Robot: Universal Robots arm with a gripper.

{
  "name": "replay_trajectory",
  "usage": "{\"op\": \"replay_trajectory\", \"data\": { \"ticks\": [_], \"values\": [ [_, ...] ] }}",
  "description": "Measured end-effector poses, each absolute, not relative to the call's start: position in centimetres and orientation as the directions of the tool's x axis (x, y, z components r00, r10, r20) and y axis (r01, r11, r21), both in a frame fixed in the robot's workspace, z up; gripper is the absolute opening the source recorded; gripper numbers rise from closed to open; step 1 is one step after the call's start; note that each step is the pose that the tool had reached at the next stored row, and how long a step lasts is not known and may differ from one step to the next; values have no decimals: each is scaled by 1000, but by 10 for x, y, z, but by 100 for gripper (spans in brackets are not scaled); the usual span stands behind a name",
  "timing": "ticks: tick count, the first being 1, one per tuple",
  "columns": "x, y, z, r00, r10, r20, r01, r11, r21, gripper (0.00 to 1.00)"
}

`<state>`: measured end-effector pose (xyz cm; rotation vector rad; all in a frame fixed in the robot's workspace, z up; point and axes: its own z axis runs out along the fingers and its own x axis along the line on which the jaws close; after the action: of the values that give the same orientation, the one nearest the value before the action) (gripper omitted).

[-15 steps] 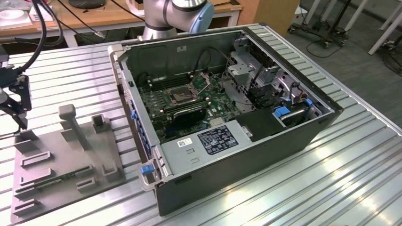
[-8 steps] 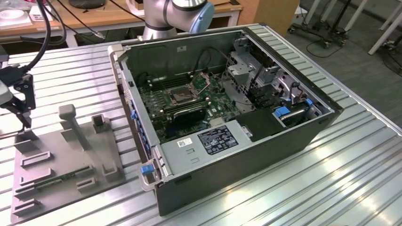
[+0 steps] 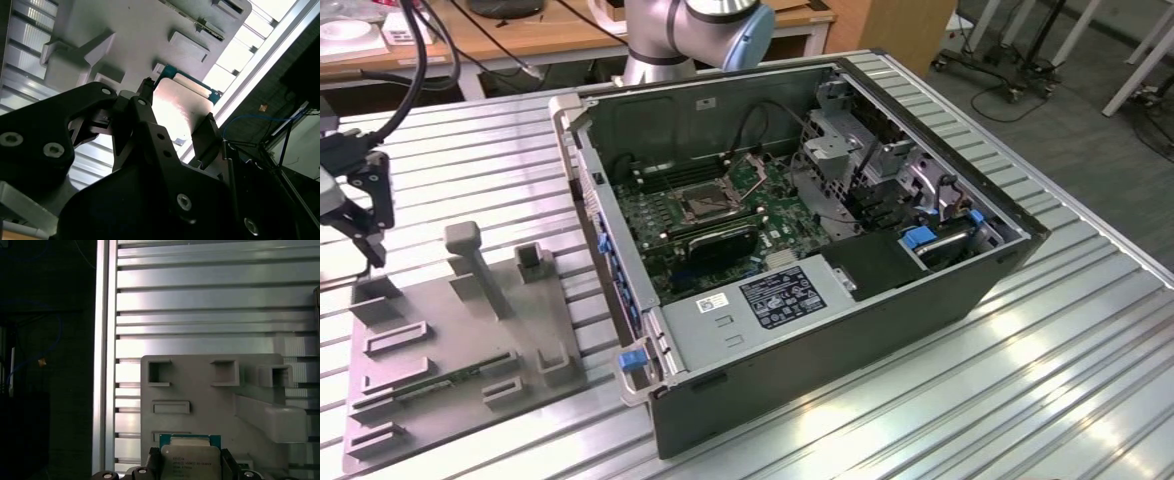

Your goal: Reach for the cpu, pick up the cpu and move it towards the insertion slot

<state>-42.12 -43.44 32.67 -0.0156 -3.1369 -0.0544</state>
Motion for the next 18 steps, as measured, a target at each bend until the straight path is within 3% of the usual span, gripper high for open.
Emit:
{"op": "replay_trajectory", "data": {
  "ticks": [18],
  "values": [
    [-419,-434,330,-1000,10,5,10,999,35,55]
  ]
}}
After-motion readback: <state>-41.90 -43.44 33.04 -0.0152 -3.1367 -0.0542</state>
